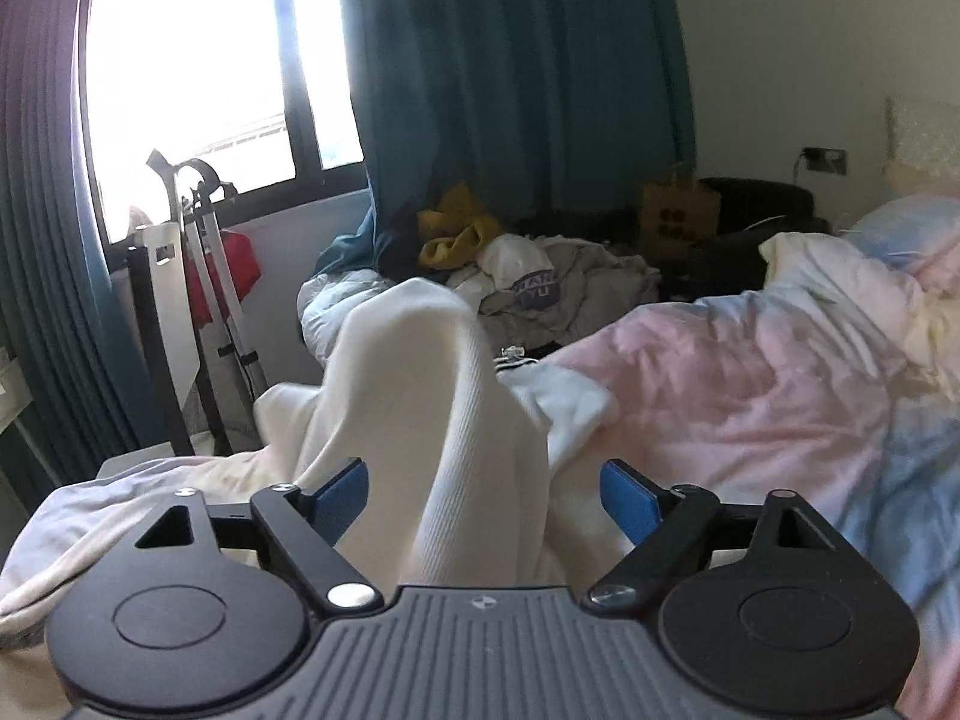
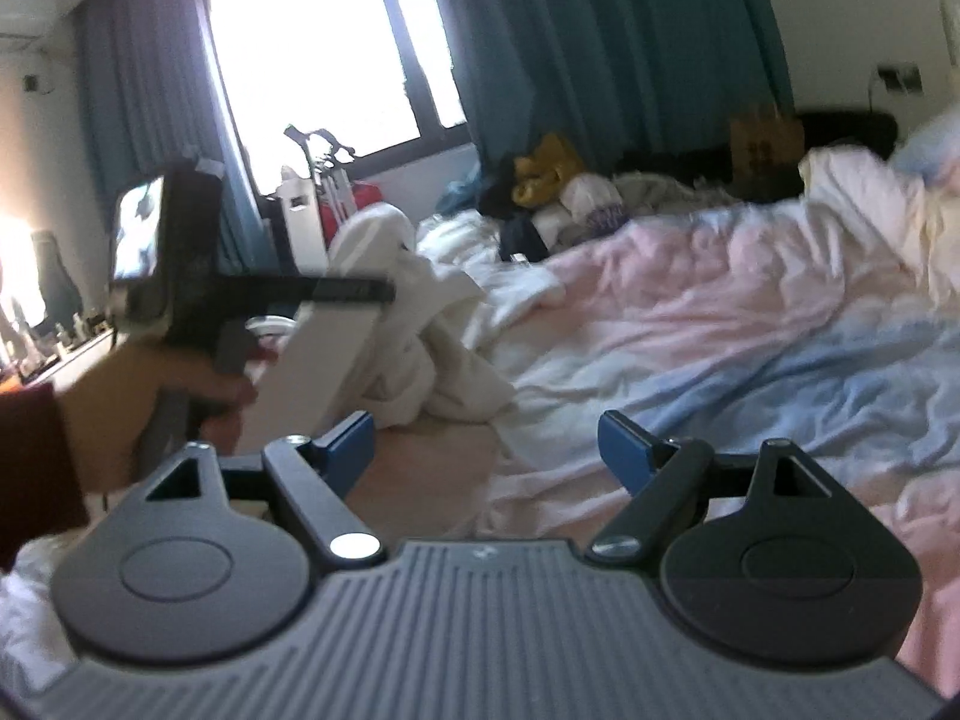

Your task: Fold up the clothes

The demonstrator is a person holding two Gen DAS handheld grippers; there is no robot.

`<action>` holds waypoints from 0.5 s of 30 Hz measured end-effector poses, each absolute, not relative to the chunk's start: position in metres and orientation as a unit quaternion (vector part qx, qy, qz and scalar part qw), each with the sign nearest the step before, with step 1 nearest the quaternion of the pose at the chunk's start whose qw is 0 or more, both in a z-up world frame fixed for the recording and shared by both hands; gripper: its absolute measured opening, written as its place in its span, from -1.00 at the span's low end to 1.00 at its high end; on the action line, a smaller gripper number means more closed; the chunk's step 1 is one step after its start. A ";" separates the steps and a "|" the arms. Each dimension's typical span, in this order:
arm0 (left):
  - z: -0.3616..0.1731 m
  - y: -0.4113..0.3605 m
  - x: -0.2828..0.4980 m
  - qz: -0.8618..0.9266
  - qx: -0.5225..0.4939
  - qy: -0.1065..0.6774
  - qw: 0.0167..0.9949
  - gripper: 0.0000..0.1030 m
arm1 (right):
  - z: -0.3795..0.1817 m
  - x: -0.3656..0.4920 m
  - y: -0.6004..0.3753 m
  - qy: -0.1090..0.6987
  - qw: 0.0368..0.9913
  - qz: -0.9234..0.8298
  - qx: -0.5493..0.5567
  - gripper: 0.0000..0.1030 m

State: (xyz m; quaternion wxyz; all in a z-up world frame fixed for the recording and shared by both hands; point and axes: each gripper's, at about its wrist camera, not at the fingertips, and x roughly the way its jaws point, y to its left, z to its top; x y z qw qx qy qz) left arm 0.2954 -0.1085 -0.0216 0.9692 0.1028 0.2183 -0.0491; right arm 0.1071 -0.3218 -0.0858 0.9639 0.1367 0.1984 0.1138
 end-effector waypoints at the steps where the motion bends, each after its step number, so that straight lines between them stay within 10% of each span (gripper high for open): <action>1: -0.023 -0.113 0.309 -0.039 0.099 0.224 0.969 0.47 | -0.089 0.112 -0.324 0.203 0.962 0.112 0.142 0.61; 8: -0.023 -0.120 0.355 0.012 0.075 0.235 0.969 -0.62 | -0.110 0.133 -0.333 0.223 0.956 0.100 0.160 0.61; 15: 0.013 -0.116 0.307 -0.023 0.075 0.209 0.975 -0.86 | -0.114 0.140 -0.337 0.225 0.956 0.087 0.168 0.61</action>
